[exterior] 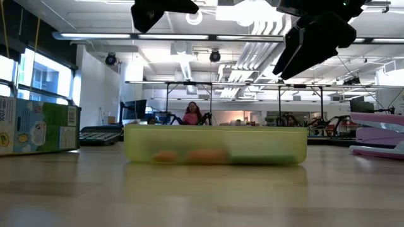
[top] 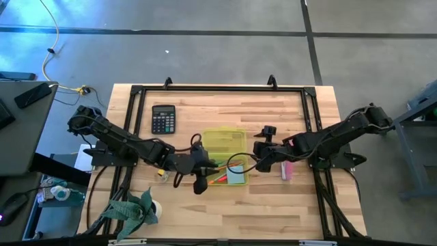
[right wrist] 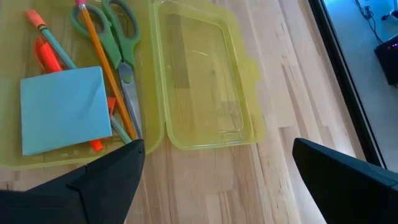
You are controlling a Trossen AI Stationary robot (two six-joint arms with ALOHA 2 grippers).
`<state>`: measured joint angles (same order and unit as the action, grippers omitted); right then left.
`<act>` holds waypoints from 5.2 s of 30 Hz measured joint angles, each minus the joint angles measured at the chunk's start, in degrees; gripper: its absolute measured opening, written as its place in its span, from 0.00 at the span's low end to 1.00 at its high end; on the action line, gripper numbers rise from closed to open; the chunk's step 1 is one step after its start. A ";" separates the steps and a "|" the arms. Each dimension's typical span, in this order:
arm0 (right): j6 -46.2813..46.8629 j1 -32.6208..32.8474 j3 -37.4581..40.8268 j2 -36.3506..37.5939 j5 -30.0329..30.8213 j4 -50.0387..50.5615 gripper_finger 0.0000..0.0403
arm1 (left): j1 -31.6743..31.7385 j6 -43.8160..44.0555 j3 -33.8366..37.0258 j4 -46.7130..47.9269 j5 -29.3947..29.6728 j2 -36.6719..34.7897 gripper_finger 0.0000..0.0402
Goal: Pack school essentials
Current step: Put the yellow crayon box into the yellow supply box
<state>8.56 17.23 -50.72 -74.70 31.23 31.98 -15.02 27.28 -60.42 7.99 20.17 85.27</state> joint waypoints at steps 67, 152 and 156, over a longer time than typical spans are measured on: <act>1.24 0.01 0.00 0.00 -1.47 1.67 0.99 | 12.81 20.80 -8.29 43.48 -14.49 -2.44 0.56; 3.30 0.02 0.00 0.00 -1.88 2.09 0.99 | -1.17 47.13 11.79 44.42 -13.04 -2.78 0.19; 3.41 0.02 0.00 0.00 -1.88 2.07 0.99 | -1.17 44.03 9.04 44.33 -9.89 -2.78 0.20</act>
<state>11.97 17.26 -50.72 -74.70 29.34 34.05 -16.19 71.30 -51.38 52.32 10.27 82.50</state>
